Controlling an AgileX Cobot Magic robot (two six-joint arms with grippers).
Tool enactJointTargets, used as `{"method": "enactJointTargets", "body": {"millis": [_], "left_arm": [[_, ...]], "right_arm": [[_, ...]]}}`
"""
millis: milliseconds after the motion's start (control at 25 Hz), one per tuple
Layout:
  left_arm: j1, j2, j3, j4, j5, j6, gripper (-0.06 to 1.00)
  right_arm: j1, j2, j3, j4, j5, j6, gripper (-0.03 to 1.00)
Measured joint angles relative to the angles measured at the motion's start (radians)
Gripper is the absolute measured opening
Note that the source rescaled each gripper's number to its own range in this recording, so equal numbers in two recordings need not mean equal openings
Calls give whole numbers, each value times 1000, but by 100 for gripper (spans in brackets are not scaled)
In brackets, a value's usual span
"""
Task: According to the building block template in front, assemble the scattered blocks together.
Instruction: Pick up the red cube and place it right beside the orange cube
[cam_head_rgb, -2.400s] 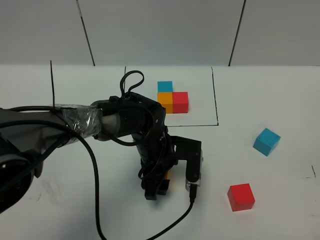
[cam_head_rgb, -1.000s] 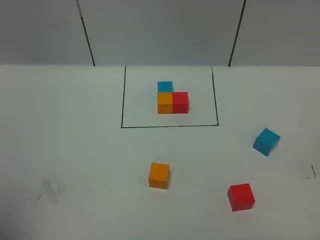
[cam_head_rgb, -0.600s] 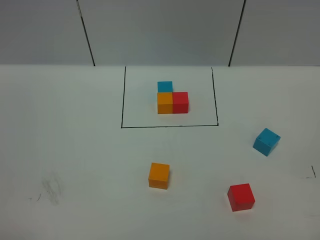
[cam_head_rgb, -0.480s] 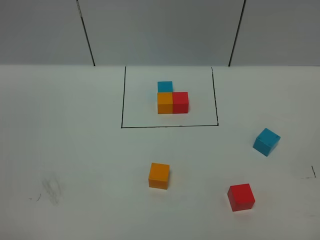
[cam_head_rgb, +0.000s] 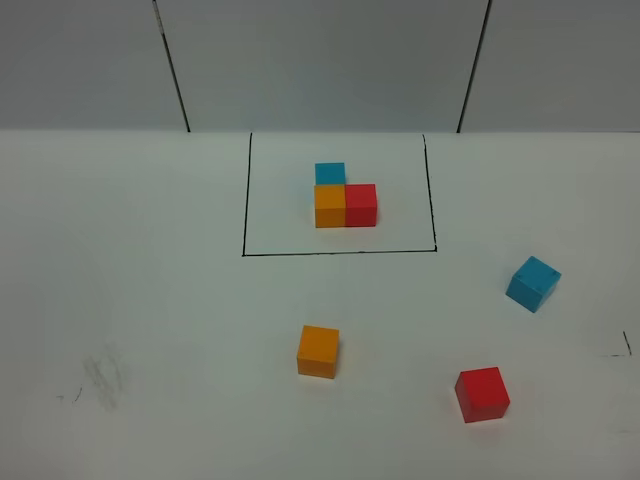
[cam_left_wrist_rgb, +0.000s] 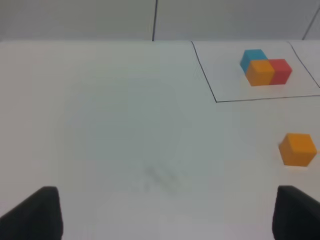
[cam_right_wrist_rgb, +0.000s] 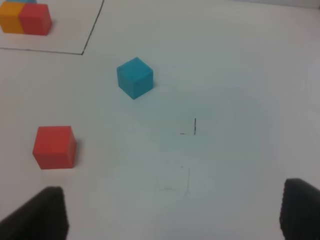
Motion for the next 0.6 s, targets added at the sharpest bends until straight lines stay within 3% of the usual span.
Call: {"method": "enactJointTargets", "body": {"millis": [240,600], "left_arm": [[0,-11,116,-18,-20,34,91],[0,-11,164,-62,-11,38,83]], "right_arm": [[0,0,0,0,0,0,73],[0,0,0,0,0,0,73]]}}
